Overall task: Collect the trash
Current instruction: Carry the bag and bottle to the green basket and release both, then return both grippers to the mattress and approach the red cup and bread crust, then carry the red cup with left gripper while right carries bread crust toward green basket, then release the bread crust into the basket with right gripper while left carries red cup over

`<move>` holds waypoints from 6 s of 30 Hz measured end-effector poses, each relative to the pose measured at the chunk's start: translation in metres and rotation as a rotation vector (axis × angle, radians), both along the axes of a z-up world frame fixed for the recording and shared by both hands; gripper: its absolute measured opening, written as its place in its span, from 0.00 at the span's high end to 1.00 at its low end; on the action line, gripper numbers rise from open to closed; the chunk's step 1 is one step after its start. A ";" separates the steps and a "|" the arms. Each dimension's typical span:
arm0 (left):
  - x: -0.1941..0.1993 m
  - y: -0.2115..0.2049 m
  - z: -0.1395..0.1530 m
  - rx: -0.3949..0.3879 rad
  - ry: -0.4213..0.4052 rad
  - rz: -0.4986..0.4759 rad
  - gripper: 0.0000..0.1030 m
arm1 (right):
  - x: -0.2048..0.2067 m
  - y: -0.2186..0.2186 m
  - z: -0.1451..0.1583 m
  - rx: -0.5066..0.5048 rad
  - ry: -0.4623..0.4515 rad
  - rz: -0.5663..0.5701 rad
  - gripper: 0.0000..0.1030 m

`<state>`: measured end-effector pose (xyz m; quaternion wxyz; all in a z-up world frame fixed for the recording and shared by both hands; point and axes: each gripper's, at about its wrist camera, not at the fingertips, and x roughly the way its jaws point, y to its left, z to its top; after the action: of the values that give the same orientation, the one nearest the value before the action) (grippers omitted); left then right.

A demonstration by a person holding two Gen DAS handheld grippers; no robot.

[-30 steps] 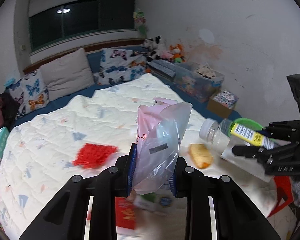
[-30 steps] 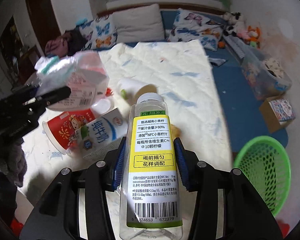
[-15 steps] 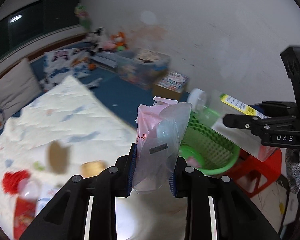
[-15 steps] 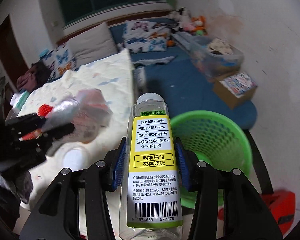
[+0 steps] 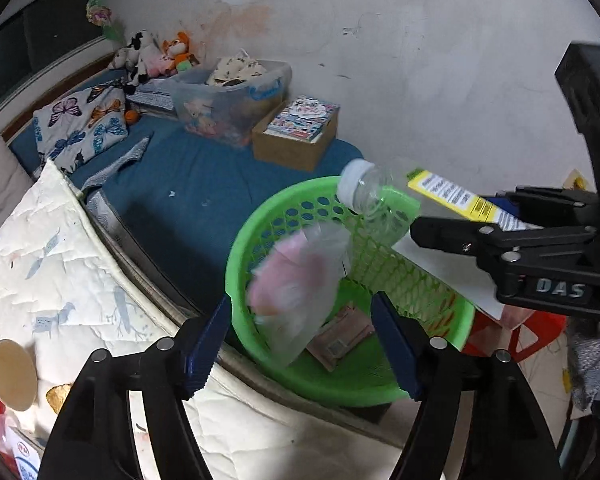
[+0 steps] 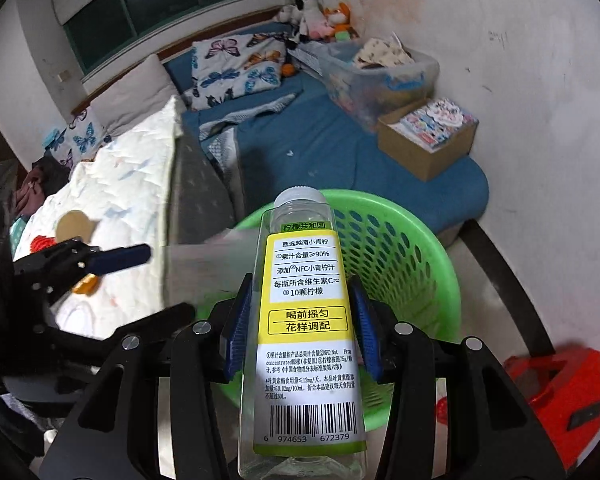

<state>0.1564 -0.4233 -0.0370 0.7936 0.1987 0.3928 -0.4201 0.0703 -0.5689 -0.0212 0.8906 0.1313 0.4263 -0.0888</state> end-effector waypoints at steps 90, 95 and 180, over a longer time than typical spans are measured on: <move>0.041 0.425 0.029 -0.113 0.008 0.619 0.22 | 0.140 0.286 -0.059 -0.102 0.107 0.355 0.35; 0.062 0.415 0.025 -0.083 0.038 0.582 0.22 | 0.144 0.288 -0.063 -0.118 0.121 0.356 0.45; 0.011 0.211 0.059 -0.109 0.099 0.223 0.39 | 0.003 0.056 -0.052 -0.023 0.065 -0.042 0.58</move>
<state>0.1672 -0.2127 0.0218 0.8246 0.0896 0.4278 -0.3592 0.0733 -0.5130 -0.0730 0.8758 0.1270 0.4510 -0.1164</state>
